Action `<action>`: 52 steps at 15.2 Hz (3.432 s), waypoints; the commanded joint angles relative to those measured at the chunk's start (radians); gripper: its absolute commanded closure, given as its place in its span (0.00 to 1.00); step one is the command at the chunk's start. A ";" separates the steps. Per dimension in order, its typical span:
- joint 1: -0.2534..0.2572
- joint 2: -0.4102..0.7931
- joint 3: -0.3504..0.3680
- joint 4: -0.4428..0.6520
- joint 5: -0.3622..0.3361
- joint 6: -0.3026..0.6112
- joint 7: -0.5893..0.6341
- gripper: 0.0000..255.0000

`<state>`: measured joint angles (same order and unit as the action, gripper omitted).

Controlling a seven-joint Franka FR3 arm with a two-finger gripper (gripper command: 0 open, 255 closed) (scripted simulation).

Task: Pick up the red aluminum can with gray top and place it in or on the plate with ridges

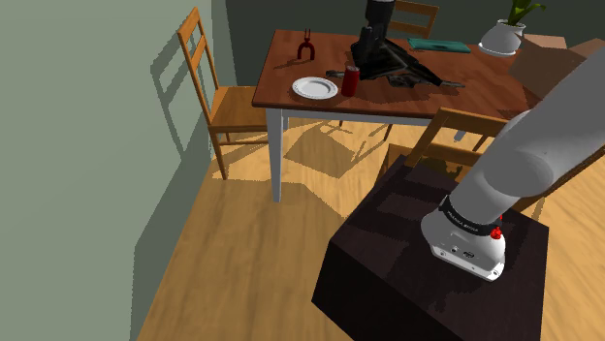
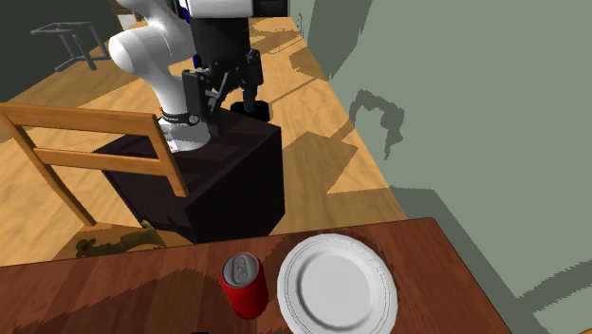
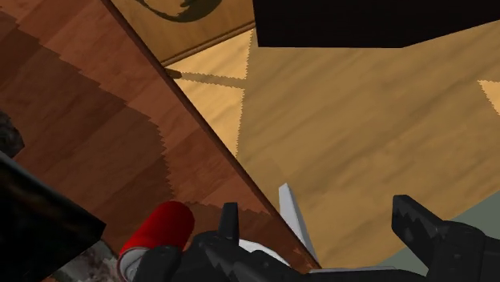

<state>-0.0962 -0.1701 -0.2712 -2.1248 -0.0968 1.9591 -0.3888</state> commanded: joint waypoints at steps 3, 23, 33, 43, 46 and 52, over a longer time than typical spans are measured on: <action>-0.018 0.151 -0.039 0.097 0.050 0.054 -0.073 0.00; -0.184 0.730 -0.046 0.587 0.279 0.115 -0.293 0.00; -0.185 0.739 -0.044 0.579 0.282 0.131 -0.295 1.00; -0.184 0.733 -0.046 0.584 0.280 0.121 -0.294 1.00; -0.183 0.717 -0.049 0.601 0.274 0.089 -0.290 1.00; -0.182 0.690 -0.055 0.641 0.264 0.023 -0.284 1.00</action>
<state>-0.2791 0.5267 -0.3251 -1.4877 0.1694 1.9923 -0.6738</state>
